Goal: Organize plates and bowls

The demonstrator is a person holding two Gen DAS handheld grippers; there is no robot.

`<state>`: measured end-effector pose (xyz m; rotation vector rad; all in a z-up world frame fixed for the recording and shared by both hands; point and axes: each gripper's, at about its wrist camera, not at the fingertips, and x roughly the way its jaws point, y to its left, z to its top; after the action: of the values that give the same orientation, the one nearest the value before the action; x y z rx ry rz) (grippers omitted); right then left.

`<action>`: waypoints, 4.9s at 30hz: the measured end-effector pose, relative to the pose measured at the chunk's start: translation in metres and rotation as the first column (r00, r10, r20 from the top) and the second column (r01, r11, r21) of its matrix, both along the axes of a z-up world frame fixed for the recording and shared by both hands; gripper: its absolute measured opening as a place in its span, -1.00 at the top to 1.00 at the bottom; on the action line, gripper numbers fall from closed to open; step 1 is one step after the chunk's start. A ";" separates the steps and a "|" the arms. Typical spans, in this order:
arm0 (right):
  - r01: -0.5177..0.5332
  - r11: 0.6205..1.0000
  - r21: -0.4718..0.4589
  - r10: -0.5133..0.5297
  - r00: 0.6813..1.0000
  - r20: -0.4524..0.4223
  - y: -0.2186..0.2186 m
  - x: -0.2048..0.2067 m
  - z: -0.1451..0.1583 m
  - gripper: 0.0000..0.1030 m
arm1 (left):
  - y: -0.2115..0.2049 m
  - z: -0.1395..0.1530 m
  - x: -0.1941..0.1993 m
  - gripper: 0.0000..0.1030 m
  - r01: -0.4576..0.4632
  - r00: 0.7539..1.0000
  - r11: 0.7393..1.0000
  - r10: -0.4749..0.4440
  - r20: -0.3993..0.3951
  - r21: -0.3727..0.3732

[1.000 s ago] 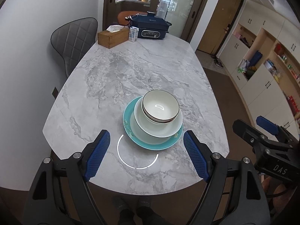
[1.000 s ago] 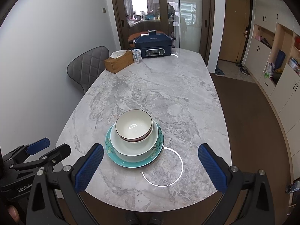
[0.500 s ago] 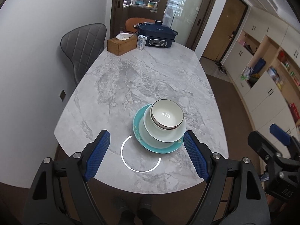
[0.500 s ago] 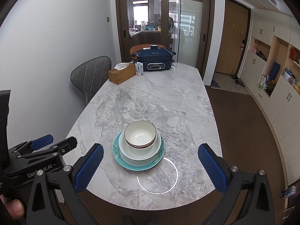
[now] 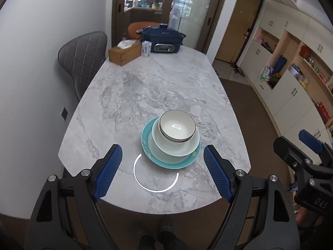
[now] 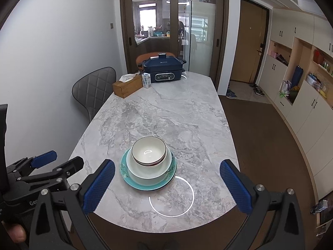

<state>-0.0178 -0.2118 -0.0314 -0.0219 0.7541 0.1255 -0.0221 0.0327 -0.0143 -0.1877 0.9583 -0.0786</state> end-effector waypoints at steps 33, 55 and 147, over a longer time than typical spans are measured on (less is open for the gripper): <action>0.029 0.999 0.016 -0.028 0.997 -0.078 -0.008 -0.001 -0.007 -1.00 | -0.020 0.017 -0.018 -0.55 -0.045 0.999 0.996 0.046 -0.007 0.071; 0.035 0.999 0.020 -0.033 0.996 -0.085 -0.011 0.000 -0.007 -1.00 | -0.022 0.018 -0.015 -0.55 -0.037 0.999 0.997 0.038 -0.009 0.071; 0.008 1.000 0.026 -0.006 0.995 -0.100 -0.010 0.014 -0.018 -1.00 | -0.012 0.008 -0.001 -0.78 -0.036 0.999 0.996 0.038 -0.019 0.080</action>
<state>-0.0034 -0.2221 -0.0491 0.0127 0.8525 0.1307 -0.0236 0.0207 -0.0066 -0.1324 0.9768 -0.0043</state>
